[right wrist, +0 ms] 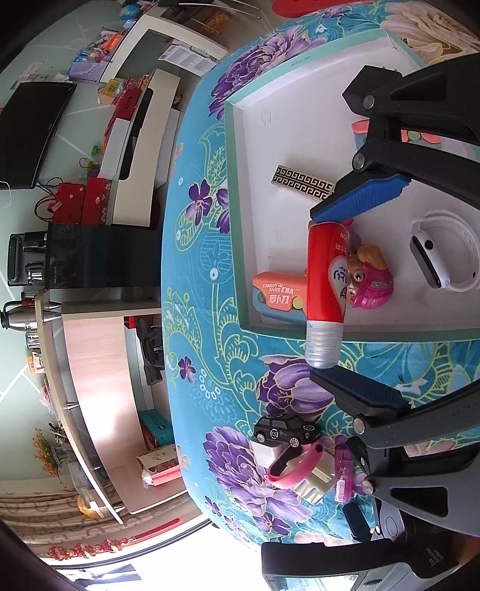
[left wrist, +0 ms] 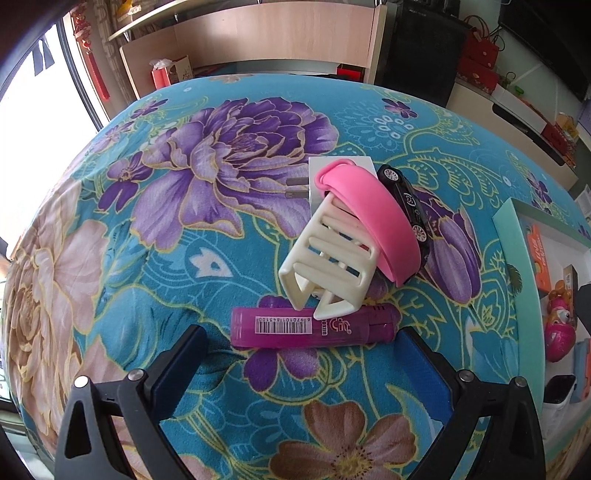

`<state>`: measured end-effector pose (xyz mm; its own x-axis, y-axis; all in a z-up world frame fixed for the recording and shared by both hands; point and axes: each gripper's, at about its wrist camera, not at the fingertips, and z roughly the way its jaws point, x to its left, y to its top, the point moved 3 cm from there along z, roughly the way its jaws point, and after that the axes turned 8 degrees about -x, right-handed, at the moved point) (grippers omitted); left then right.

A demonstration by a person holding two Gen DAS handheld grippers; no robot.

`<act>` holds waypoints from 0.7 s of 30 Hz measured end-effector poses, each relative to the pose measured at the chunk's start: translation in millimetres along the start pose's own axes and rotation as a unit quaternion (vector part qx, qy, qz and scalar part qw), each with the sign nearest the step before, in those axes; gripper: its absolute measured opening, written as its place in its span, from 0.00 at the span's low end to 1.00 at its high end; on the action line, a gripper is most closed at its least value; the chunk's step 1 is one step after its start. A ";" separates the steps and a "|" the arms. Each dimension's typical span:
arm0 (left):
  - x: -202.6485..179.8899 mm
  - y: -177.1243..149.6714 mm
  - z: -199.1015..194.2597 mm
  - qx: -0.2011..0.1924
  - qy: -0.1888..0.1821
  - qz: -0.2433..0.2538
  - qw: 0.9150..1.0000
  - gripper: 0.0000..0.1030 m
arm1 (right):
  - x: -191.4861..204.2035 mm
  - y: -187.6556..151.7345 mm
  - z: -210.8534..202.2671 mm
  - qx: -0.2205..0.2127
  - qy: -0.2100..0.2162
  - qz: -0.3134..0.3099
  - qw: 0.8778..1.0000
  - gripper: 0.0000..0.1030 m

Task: Organize rigid objects
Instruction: 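Grasp the purple stick with the left gripper while the right holds the glue bottle, then carry the purple stick and glue bottle into the tray while both grippers release them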

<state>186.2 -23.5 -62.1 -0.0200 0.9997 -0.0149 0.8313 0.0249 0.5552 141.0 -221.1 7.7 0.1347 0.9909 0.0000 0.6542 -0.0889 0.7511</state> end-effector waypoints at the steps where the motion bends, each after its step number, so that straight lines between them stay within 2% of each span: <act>1: 0.7 0.0 -0.5 -0.002 -0.001 -0.002 1.000 1.00 | 0.3 0.0 0.0 0.000 0.000 -0.001 1.000 0.77; 4: 1.6 -0.2 -1.5 -0.004 -0.002 -0.003 1.000 0.97 | 1.2 -0.2 0.6 0.000 0.000 -0.001 1.000 0.77; 8: 3.2 1.0 -5.5 -0.012 -0.007 -0.002 1.000 0.81 | 1.0 -0.7 1.4 0.003 -0.001 -0.001 1.000 0.77; 21: 13.3 2.3 -14.7 -0.014 -0.025 -0.024 0.999 0.81 | -3.5 0.2 -0.9 0.000 -0.002 0.009 1.000 0.77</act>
<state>179.7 -10.2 -48.8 -0.0314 0.9960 -0.0840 0.8139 0.0743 0.5762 140.0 -224.5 8.4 0.1492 0.9888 0.0102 0.6518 -0.1061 0.7510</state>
